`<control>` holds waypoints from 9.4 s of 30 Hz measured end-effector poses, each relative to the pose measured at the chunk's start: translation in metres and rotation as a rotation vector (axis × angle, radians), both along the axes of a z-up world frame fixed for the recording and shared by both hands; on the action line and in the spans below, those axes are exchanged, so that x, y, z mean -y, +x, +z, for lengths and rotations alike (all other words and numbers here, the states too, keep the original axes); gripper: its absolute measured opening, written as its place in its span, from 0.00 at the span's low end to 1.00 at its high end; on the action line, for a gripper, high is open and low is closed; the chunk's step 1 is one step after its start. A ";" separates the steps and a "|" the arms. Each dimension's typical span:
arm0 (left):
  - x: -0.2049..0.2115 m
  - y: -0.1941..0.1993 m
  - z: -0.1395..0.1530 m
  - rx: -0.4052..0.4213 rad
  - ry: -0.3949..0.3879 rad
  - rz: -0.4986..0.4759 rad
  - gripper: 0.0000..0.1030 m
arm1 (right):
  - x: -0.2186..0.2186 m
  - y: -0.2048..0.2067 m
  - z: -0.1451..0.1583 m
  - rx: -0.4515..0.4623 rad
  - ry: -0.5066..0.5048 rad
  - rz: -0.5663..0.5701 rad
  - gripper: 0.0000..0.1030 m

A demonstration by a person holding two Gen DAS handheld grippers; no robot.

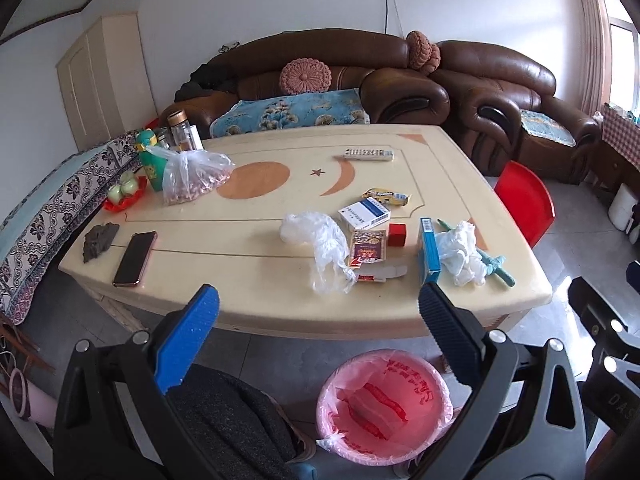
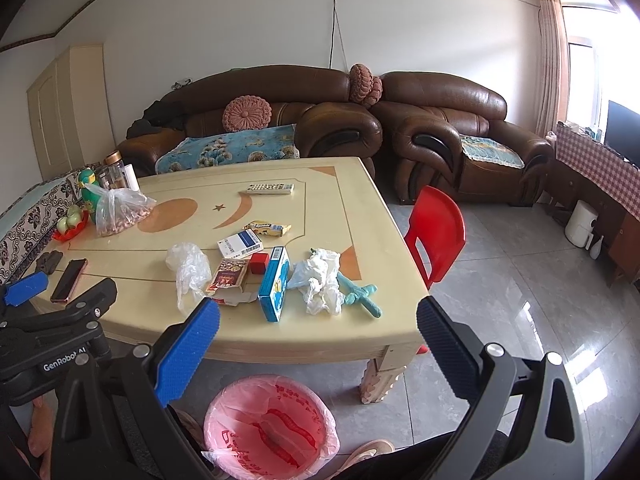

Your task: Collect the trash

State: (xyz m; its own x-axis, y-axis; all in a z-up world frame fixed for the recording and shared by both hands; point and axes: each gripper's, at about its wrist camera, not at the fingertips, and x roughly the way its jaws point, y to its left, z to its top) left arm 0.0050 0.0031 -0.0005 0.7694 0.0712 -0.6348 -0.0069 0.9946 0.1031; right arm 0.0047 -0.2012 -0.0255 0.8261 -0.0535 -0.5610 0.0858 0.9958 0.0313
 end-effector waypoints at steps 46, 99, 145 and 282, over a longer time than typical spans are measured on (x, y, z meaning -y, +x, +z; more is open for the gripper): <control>0.003 0.014 -0.010 -0.047 -0.021 -0.054 0.95 | 0.003 0.010 -0.005 -0.016 0.015 0.019 0.94; -0.027 0.279 -0.148 -0.585 -0.081 0.009 0.95 | 0.082 0.279 -0.170 -0.687 -0.029 0.495 0.40; -0.055 0.259 -0.146 -0.619 -0.088 -0.036 0.33 | 0.091 0.273 -0.130 -0.556 -0.144 0.223 0.18; 0.042 0.123 -0.460 -1.157 -0.204 -0.277 0.74 | -0.066 0.109 -0.429 -1.082 0.141 0.388 0.34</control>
State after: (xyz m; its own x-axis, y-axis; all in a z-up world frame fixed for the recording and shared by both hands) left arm 0.1283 -0.0389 -0.4610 -0.2889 -0.1878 -0.9388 0.2017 0.9466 -0.2515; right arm 0.1137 -0.1354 -0.4541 -0.1423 0.2181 -0.9655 -0.1753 0.9544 0.2415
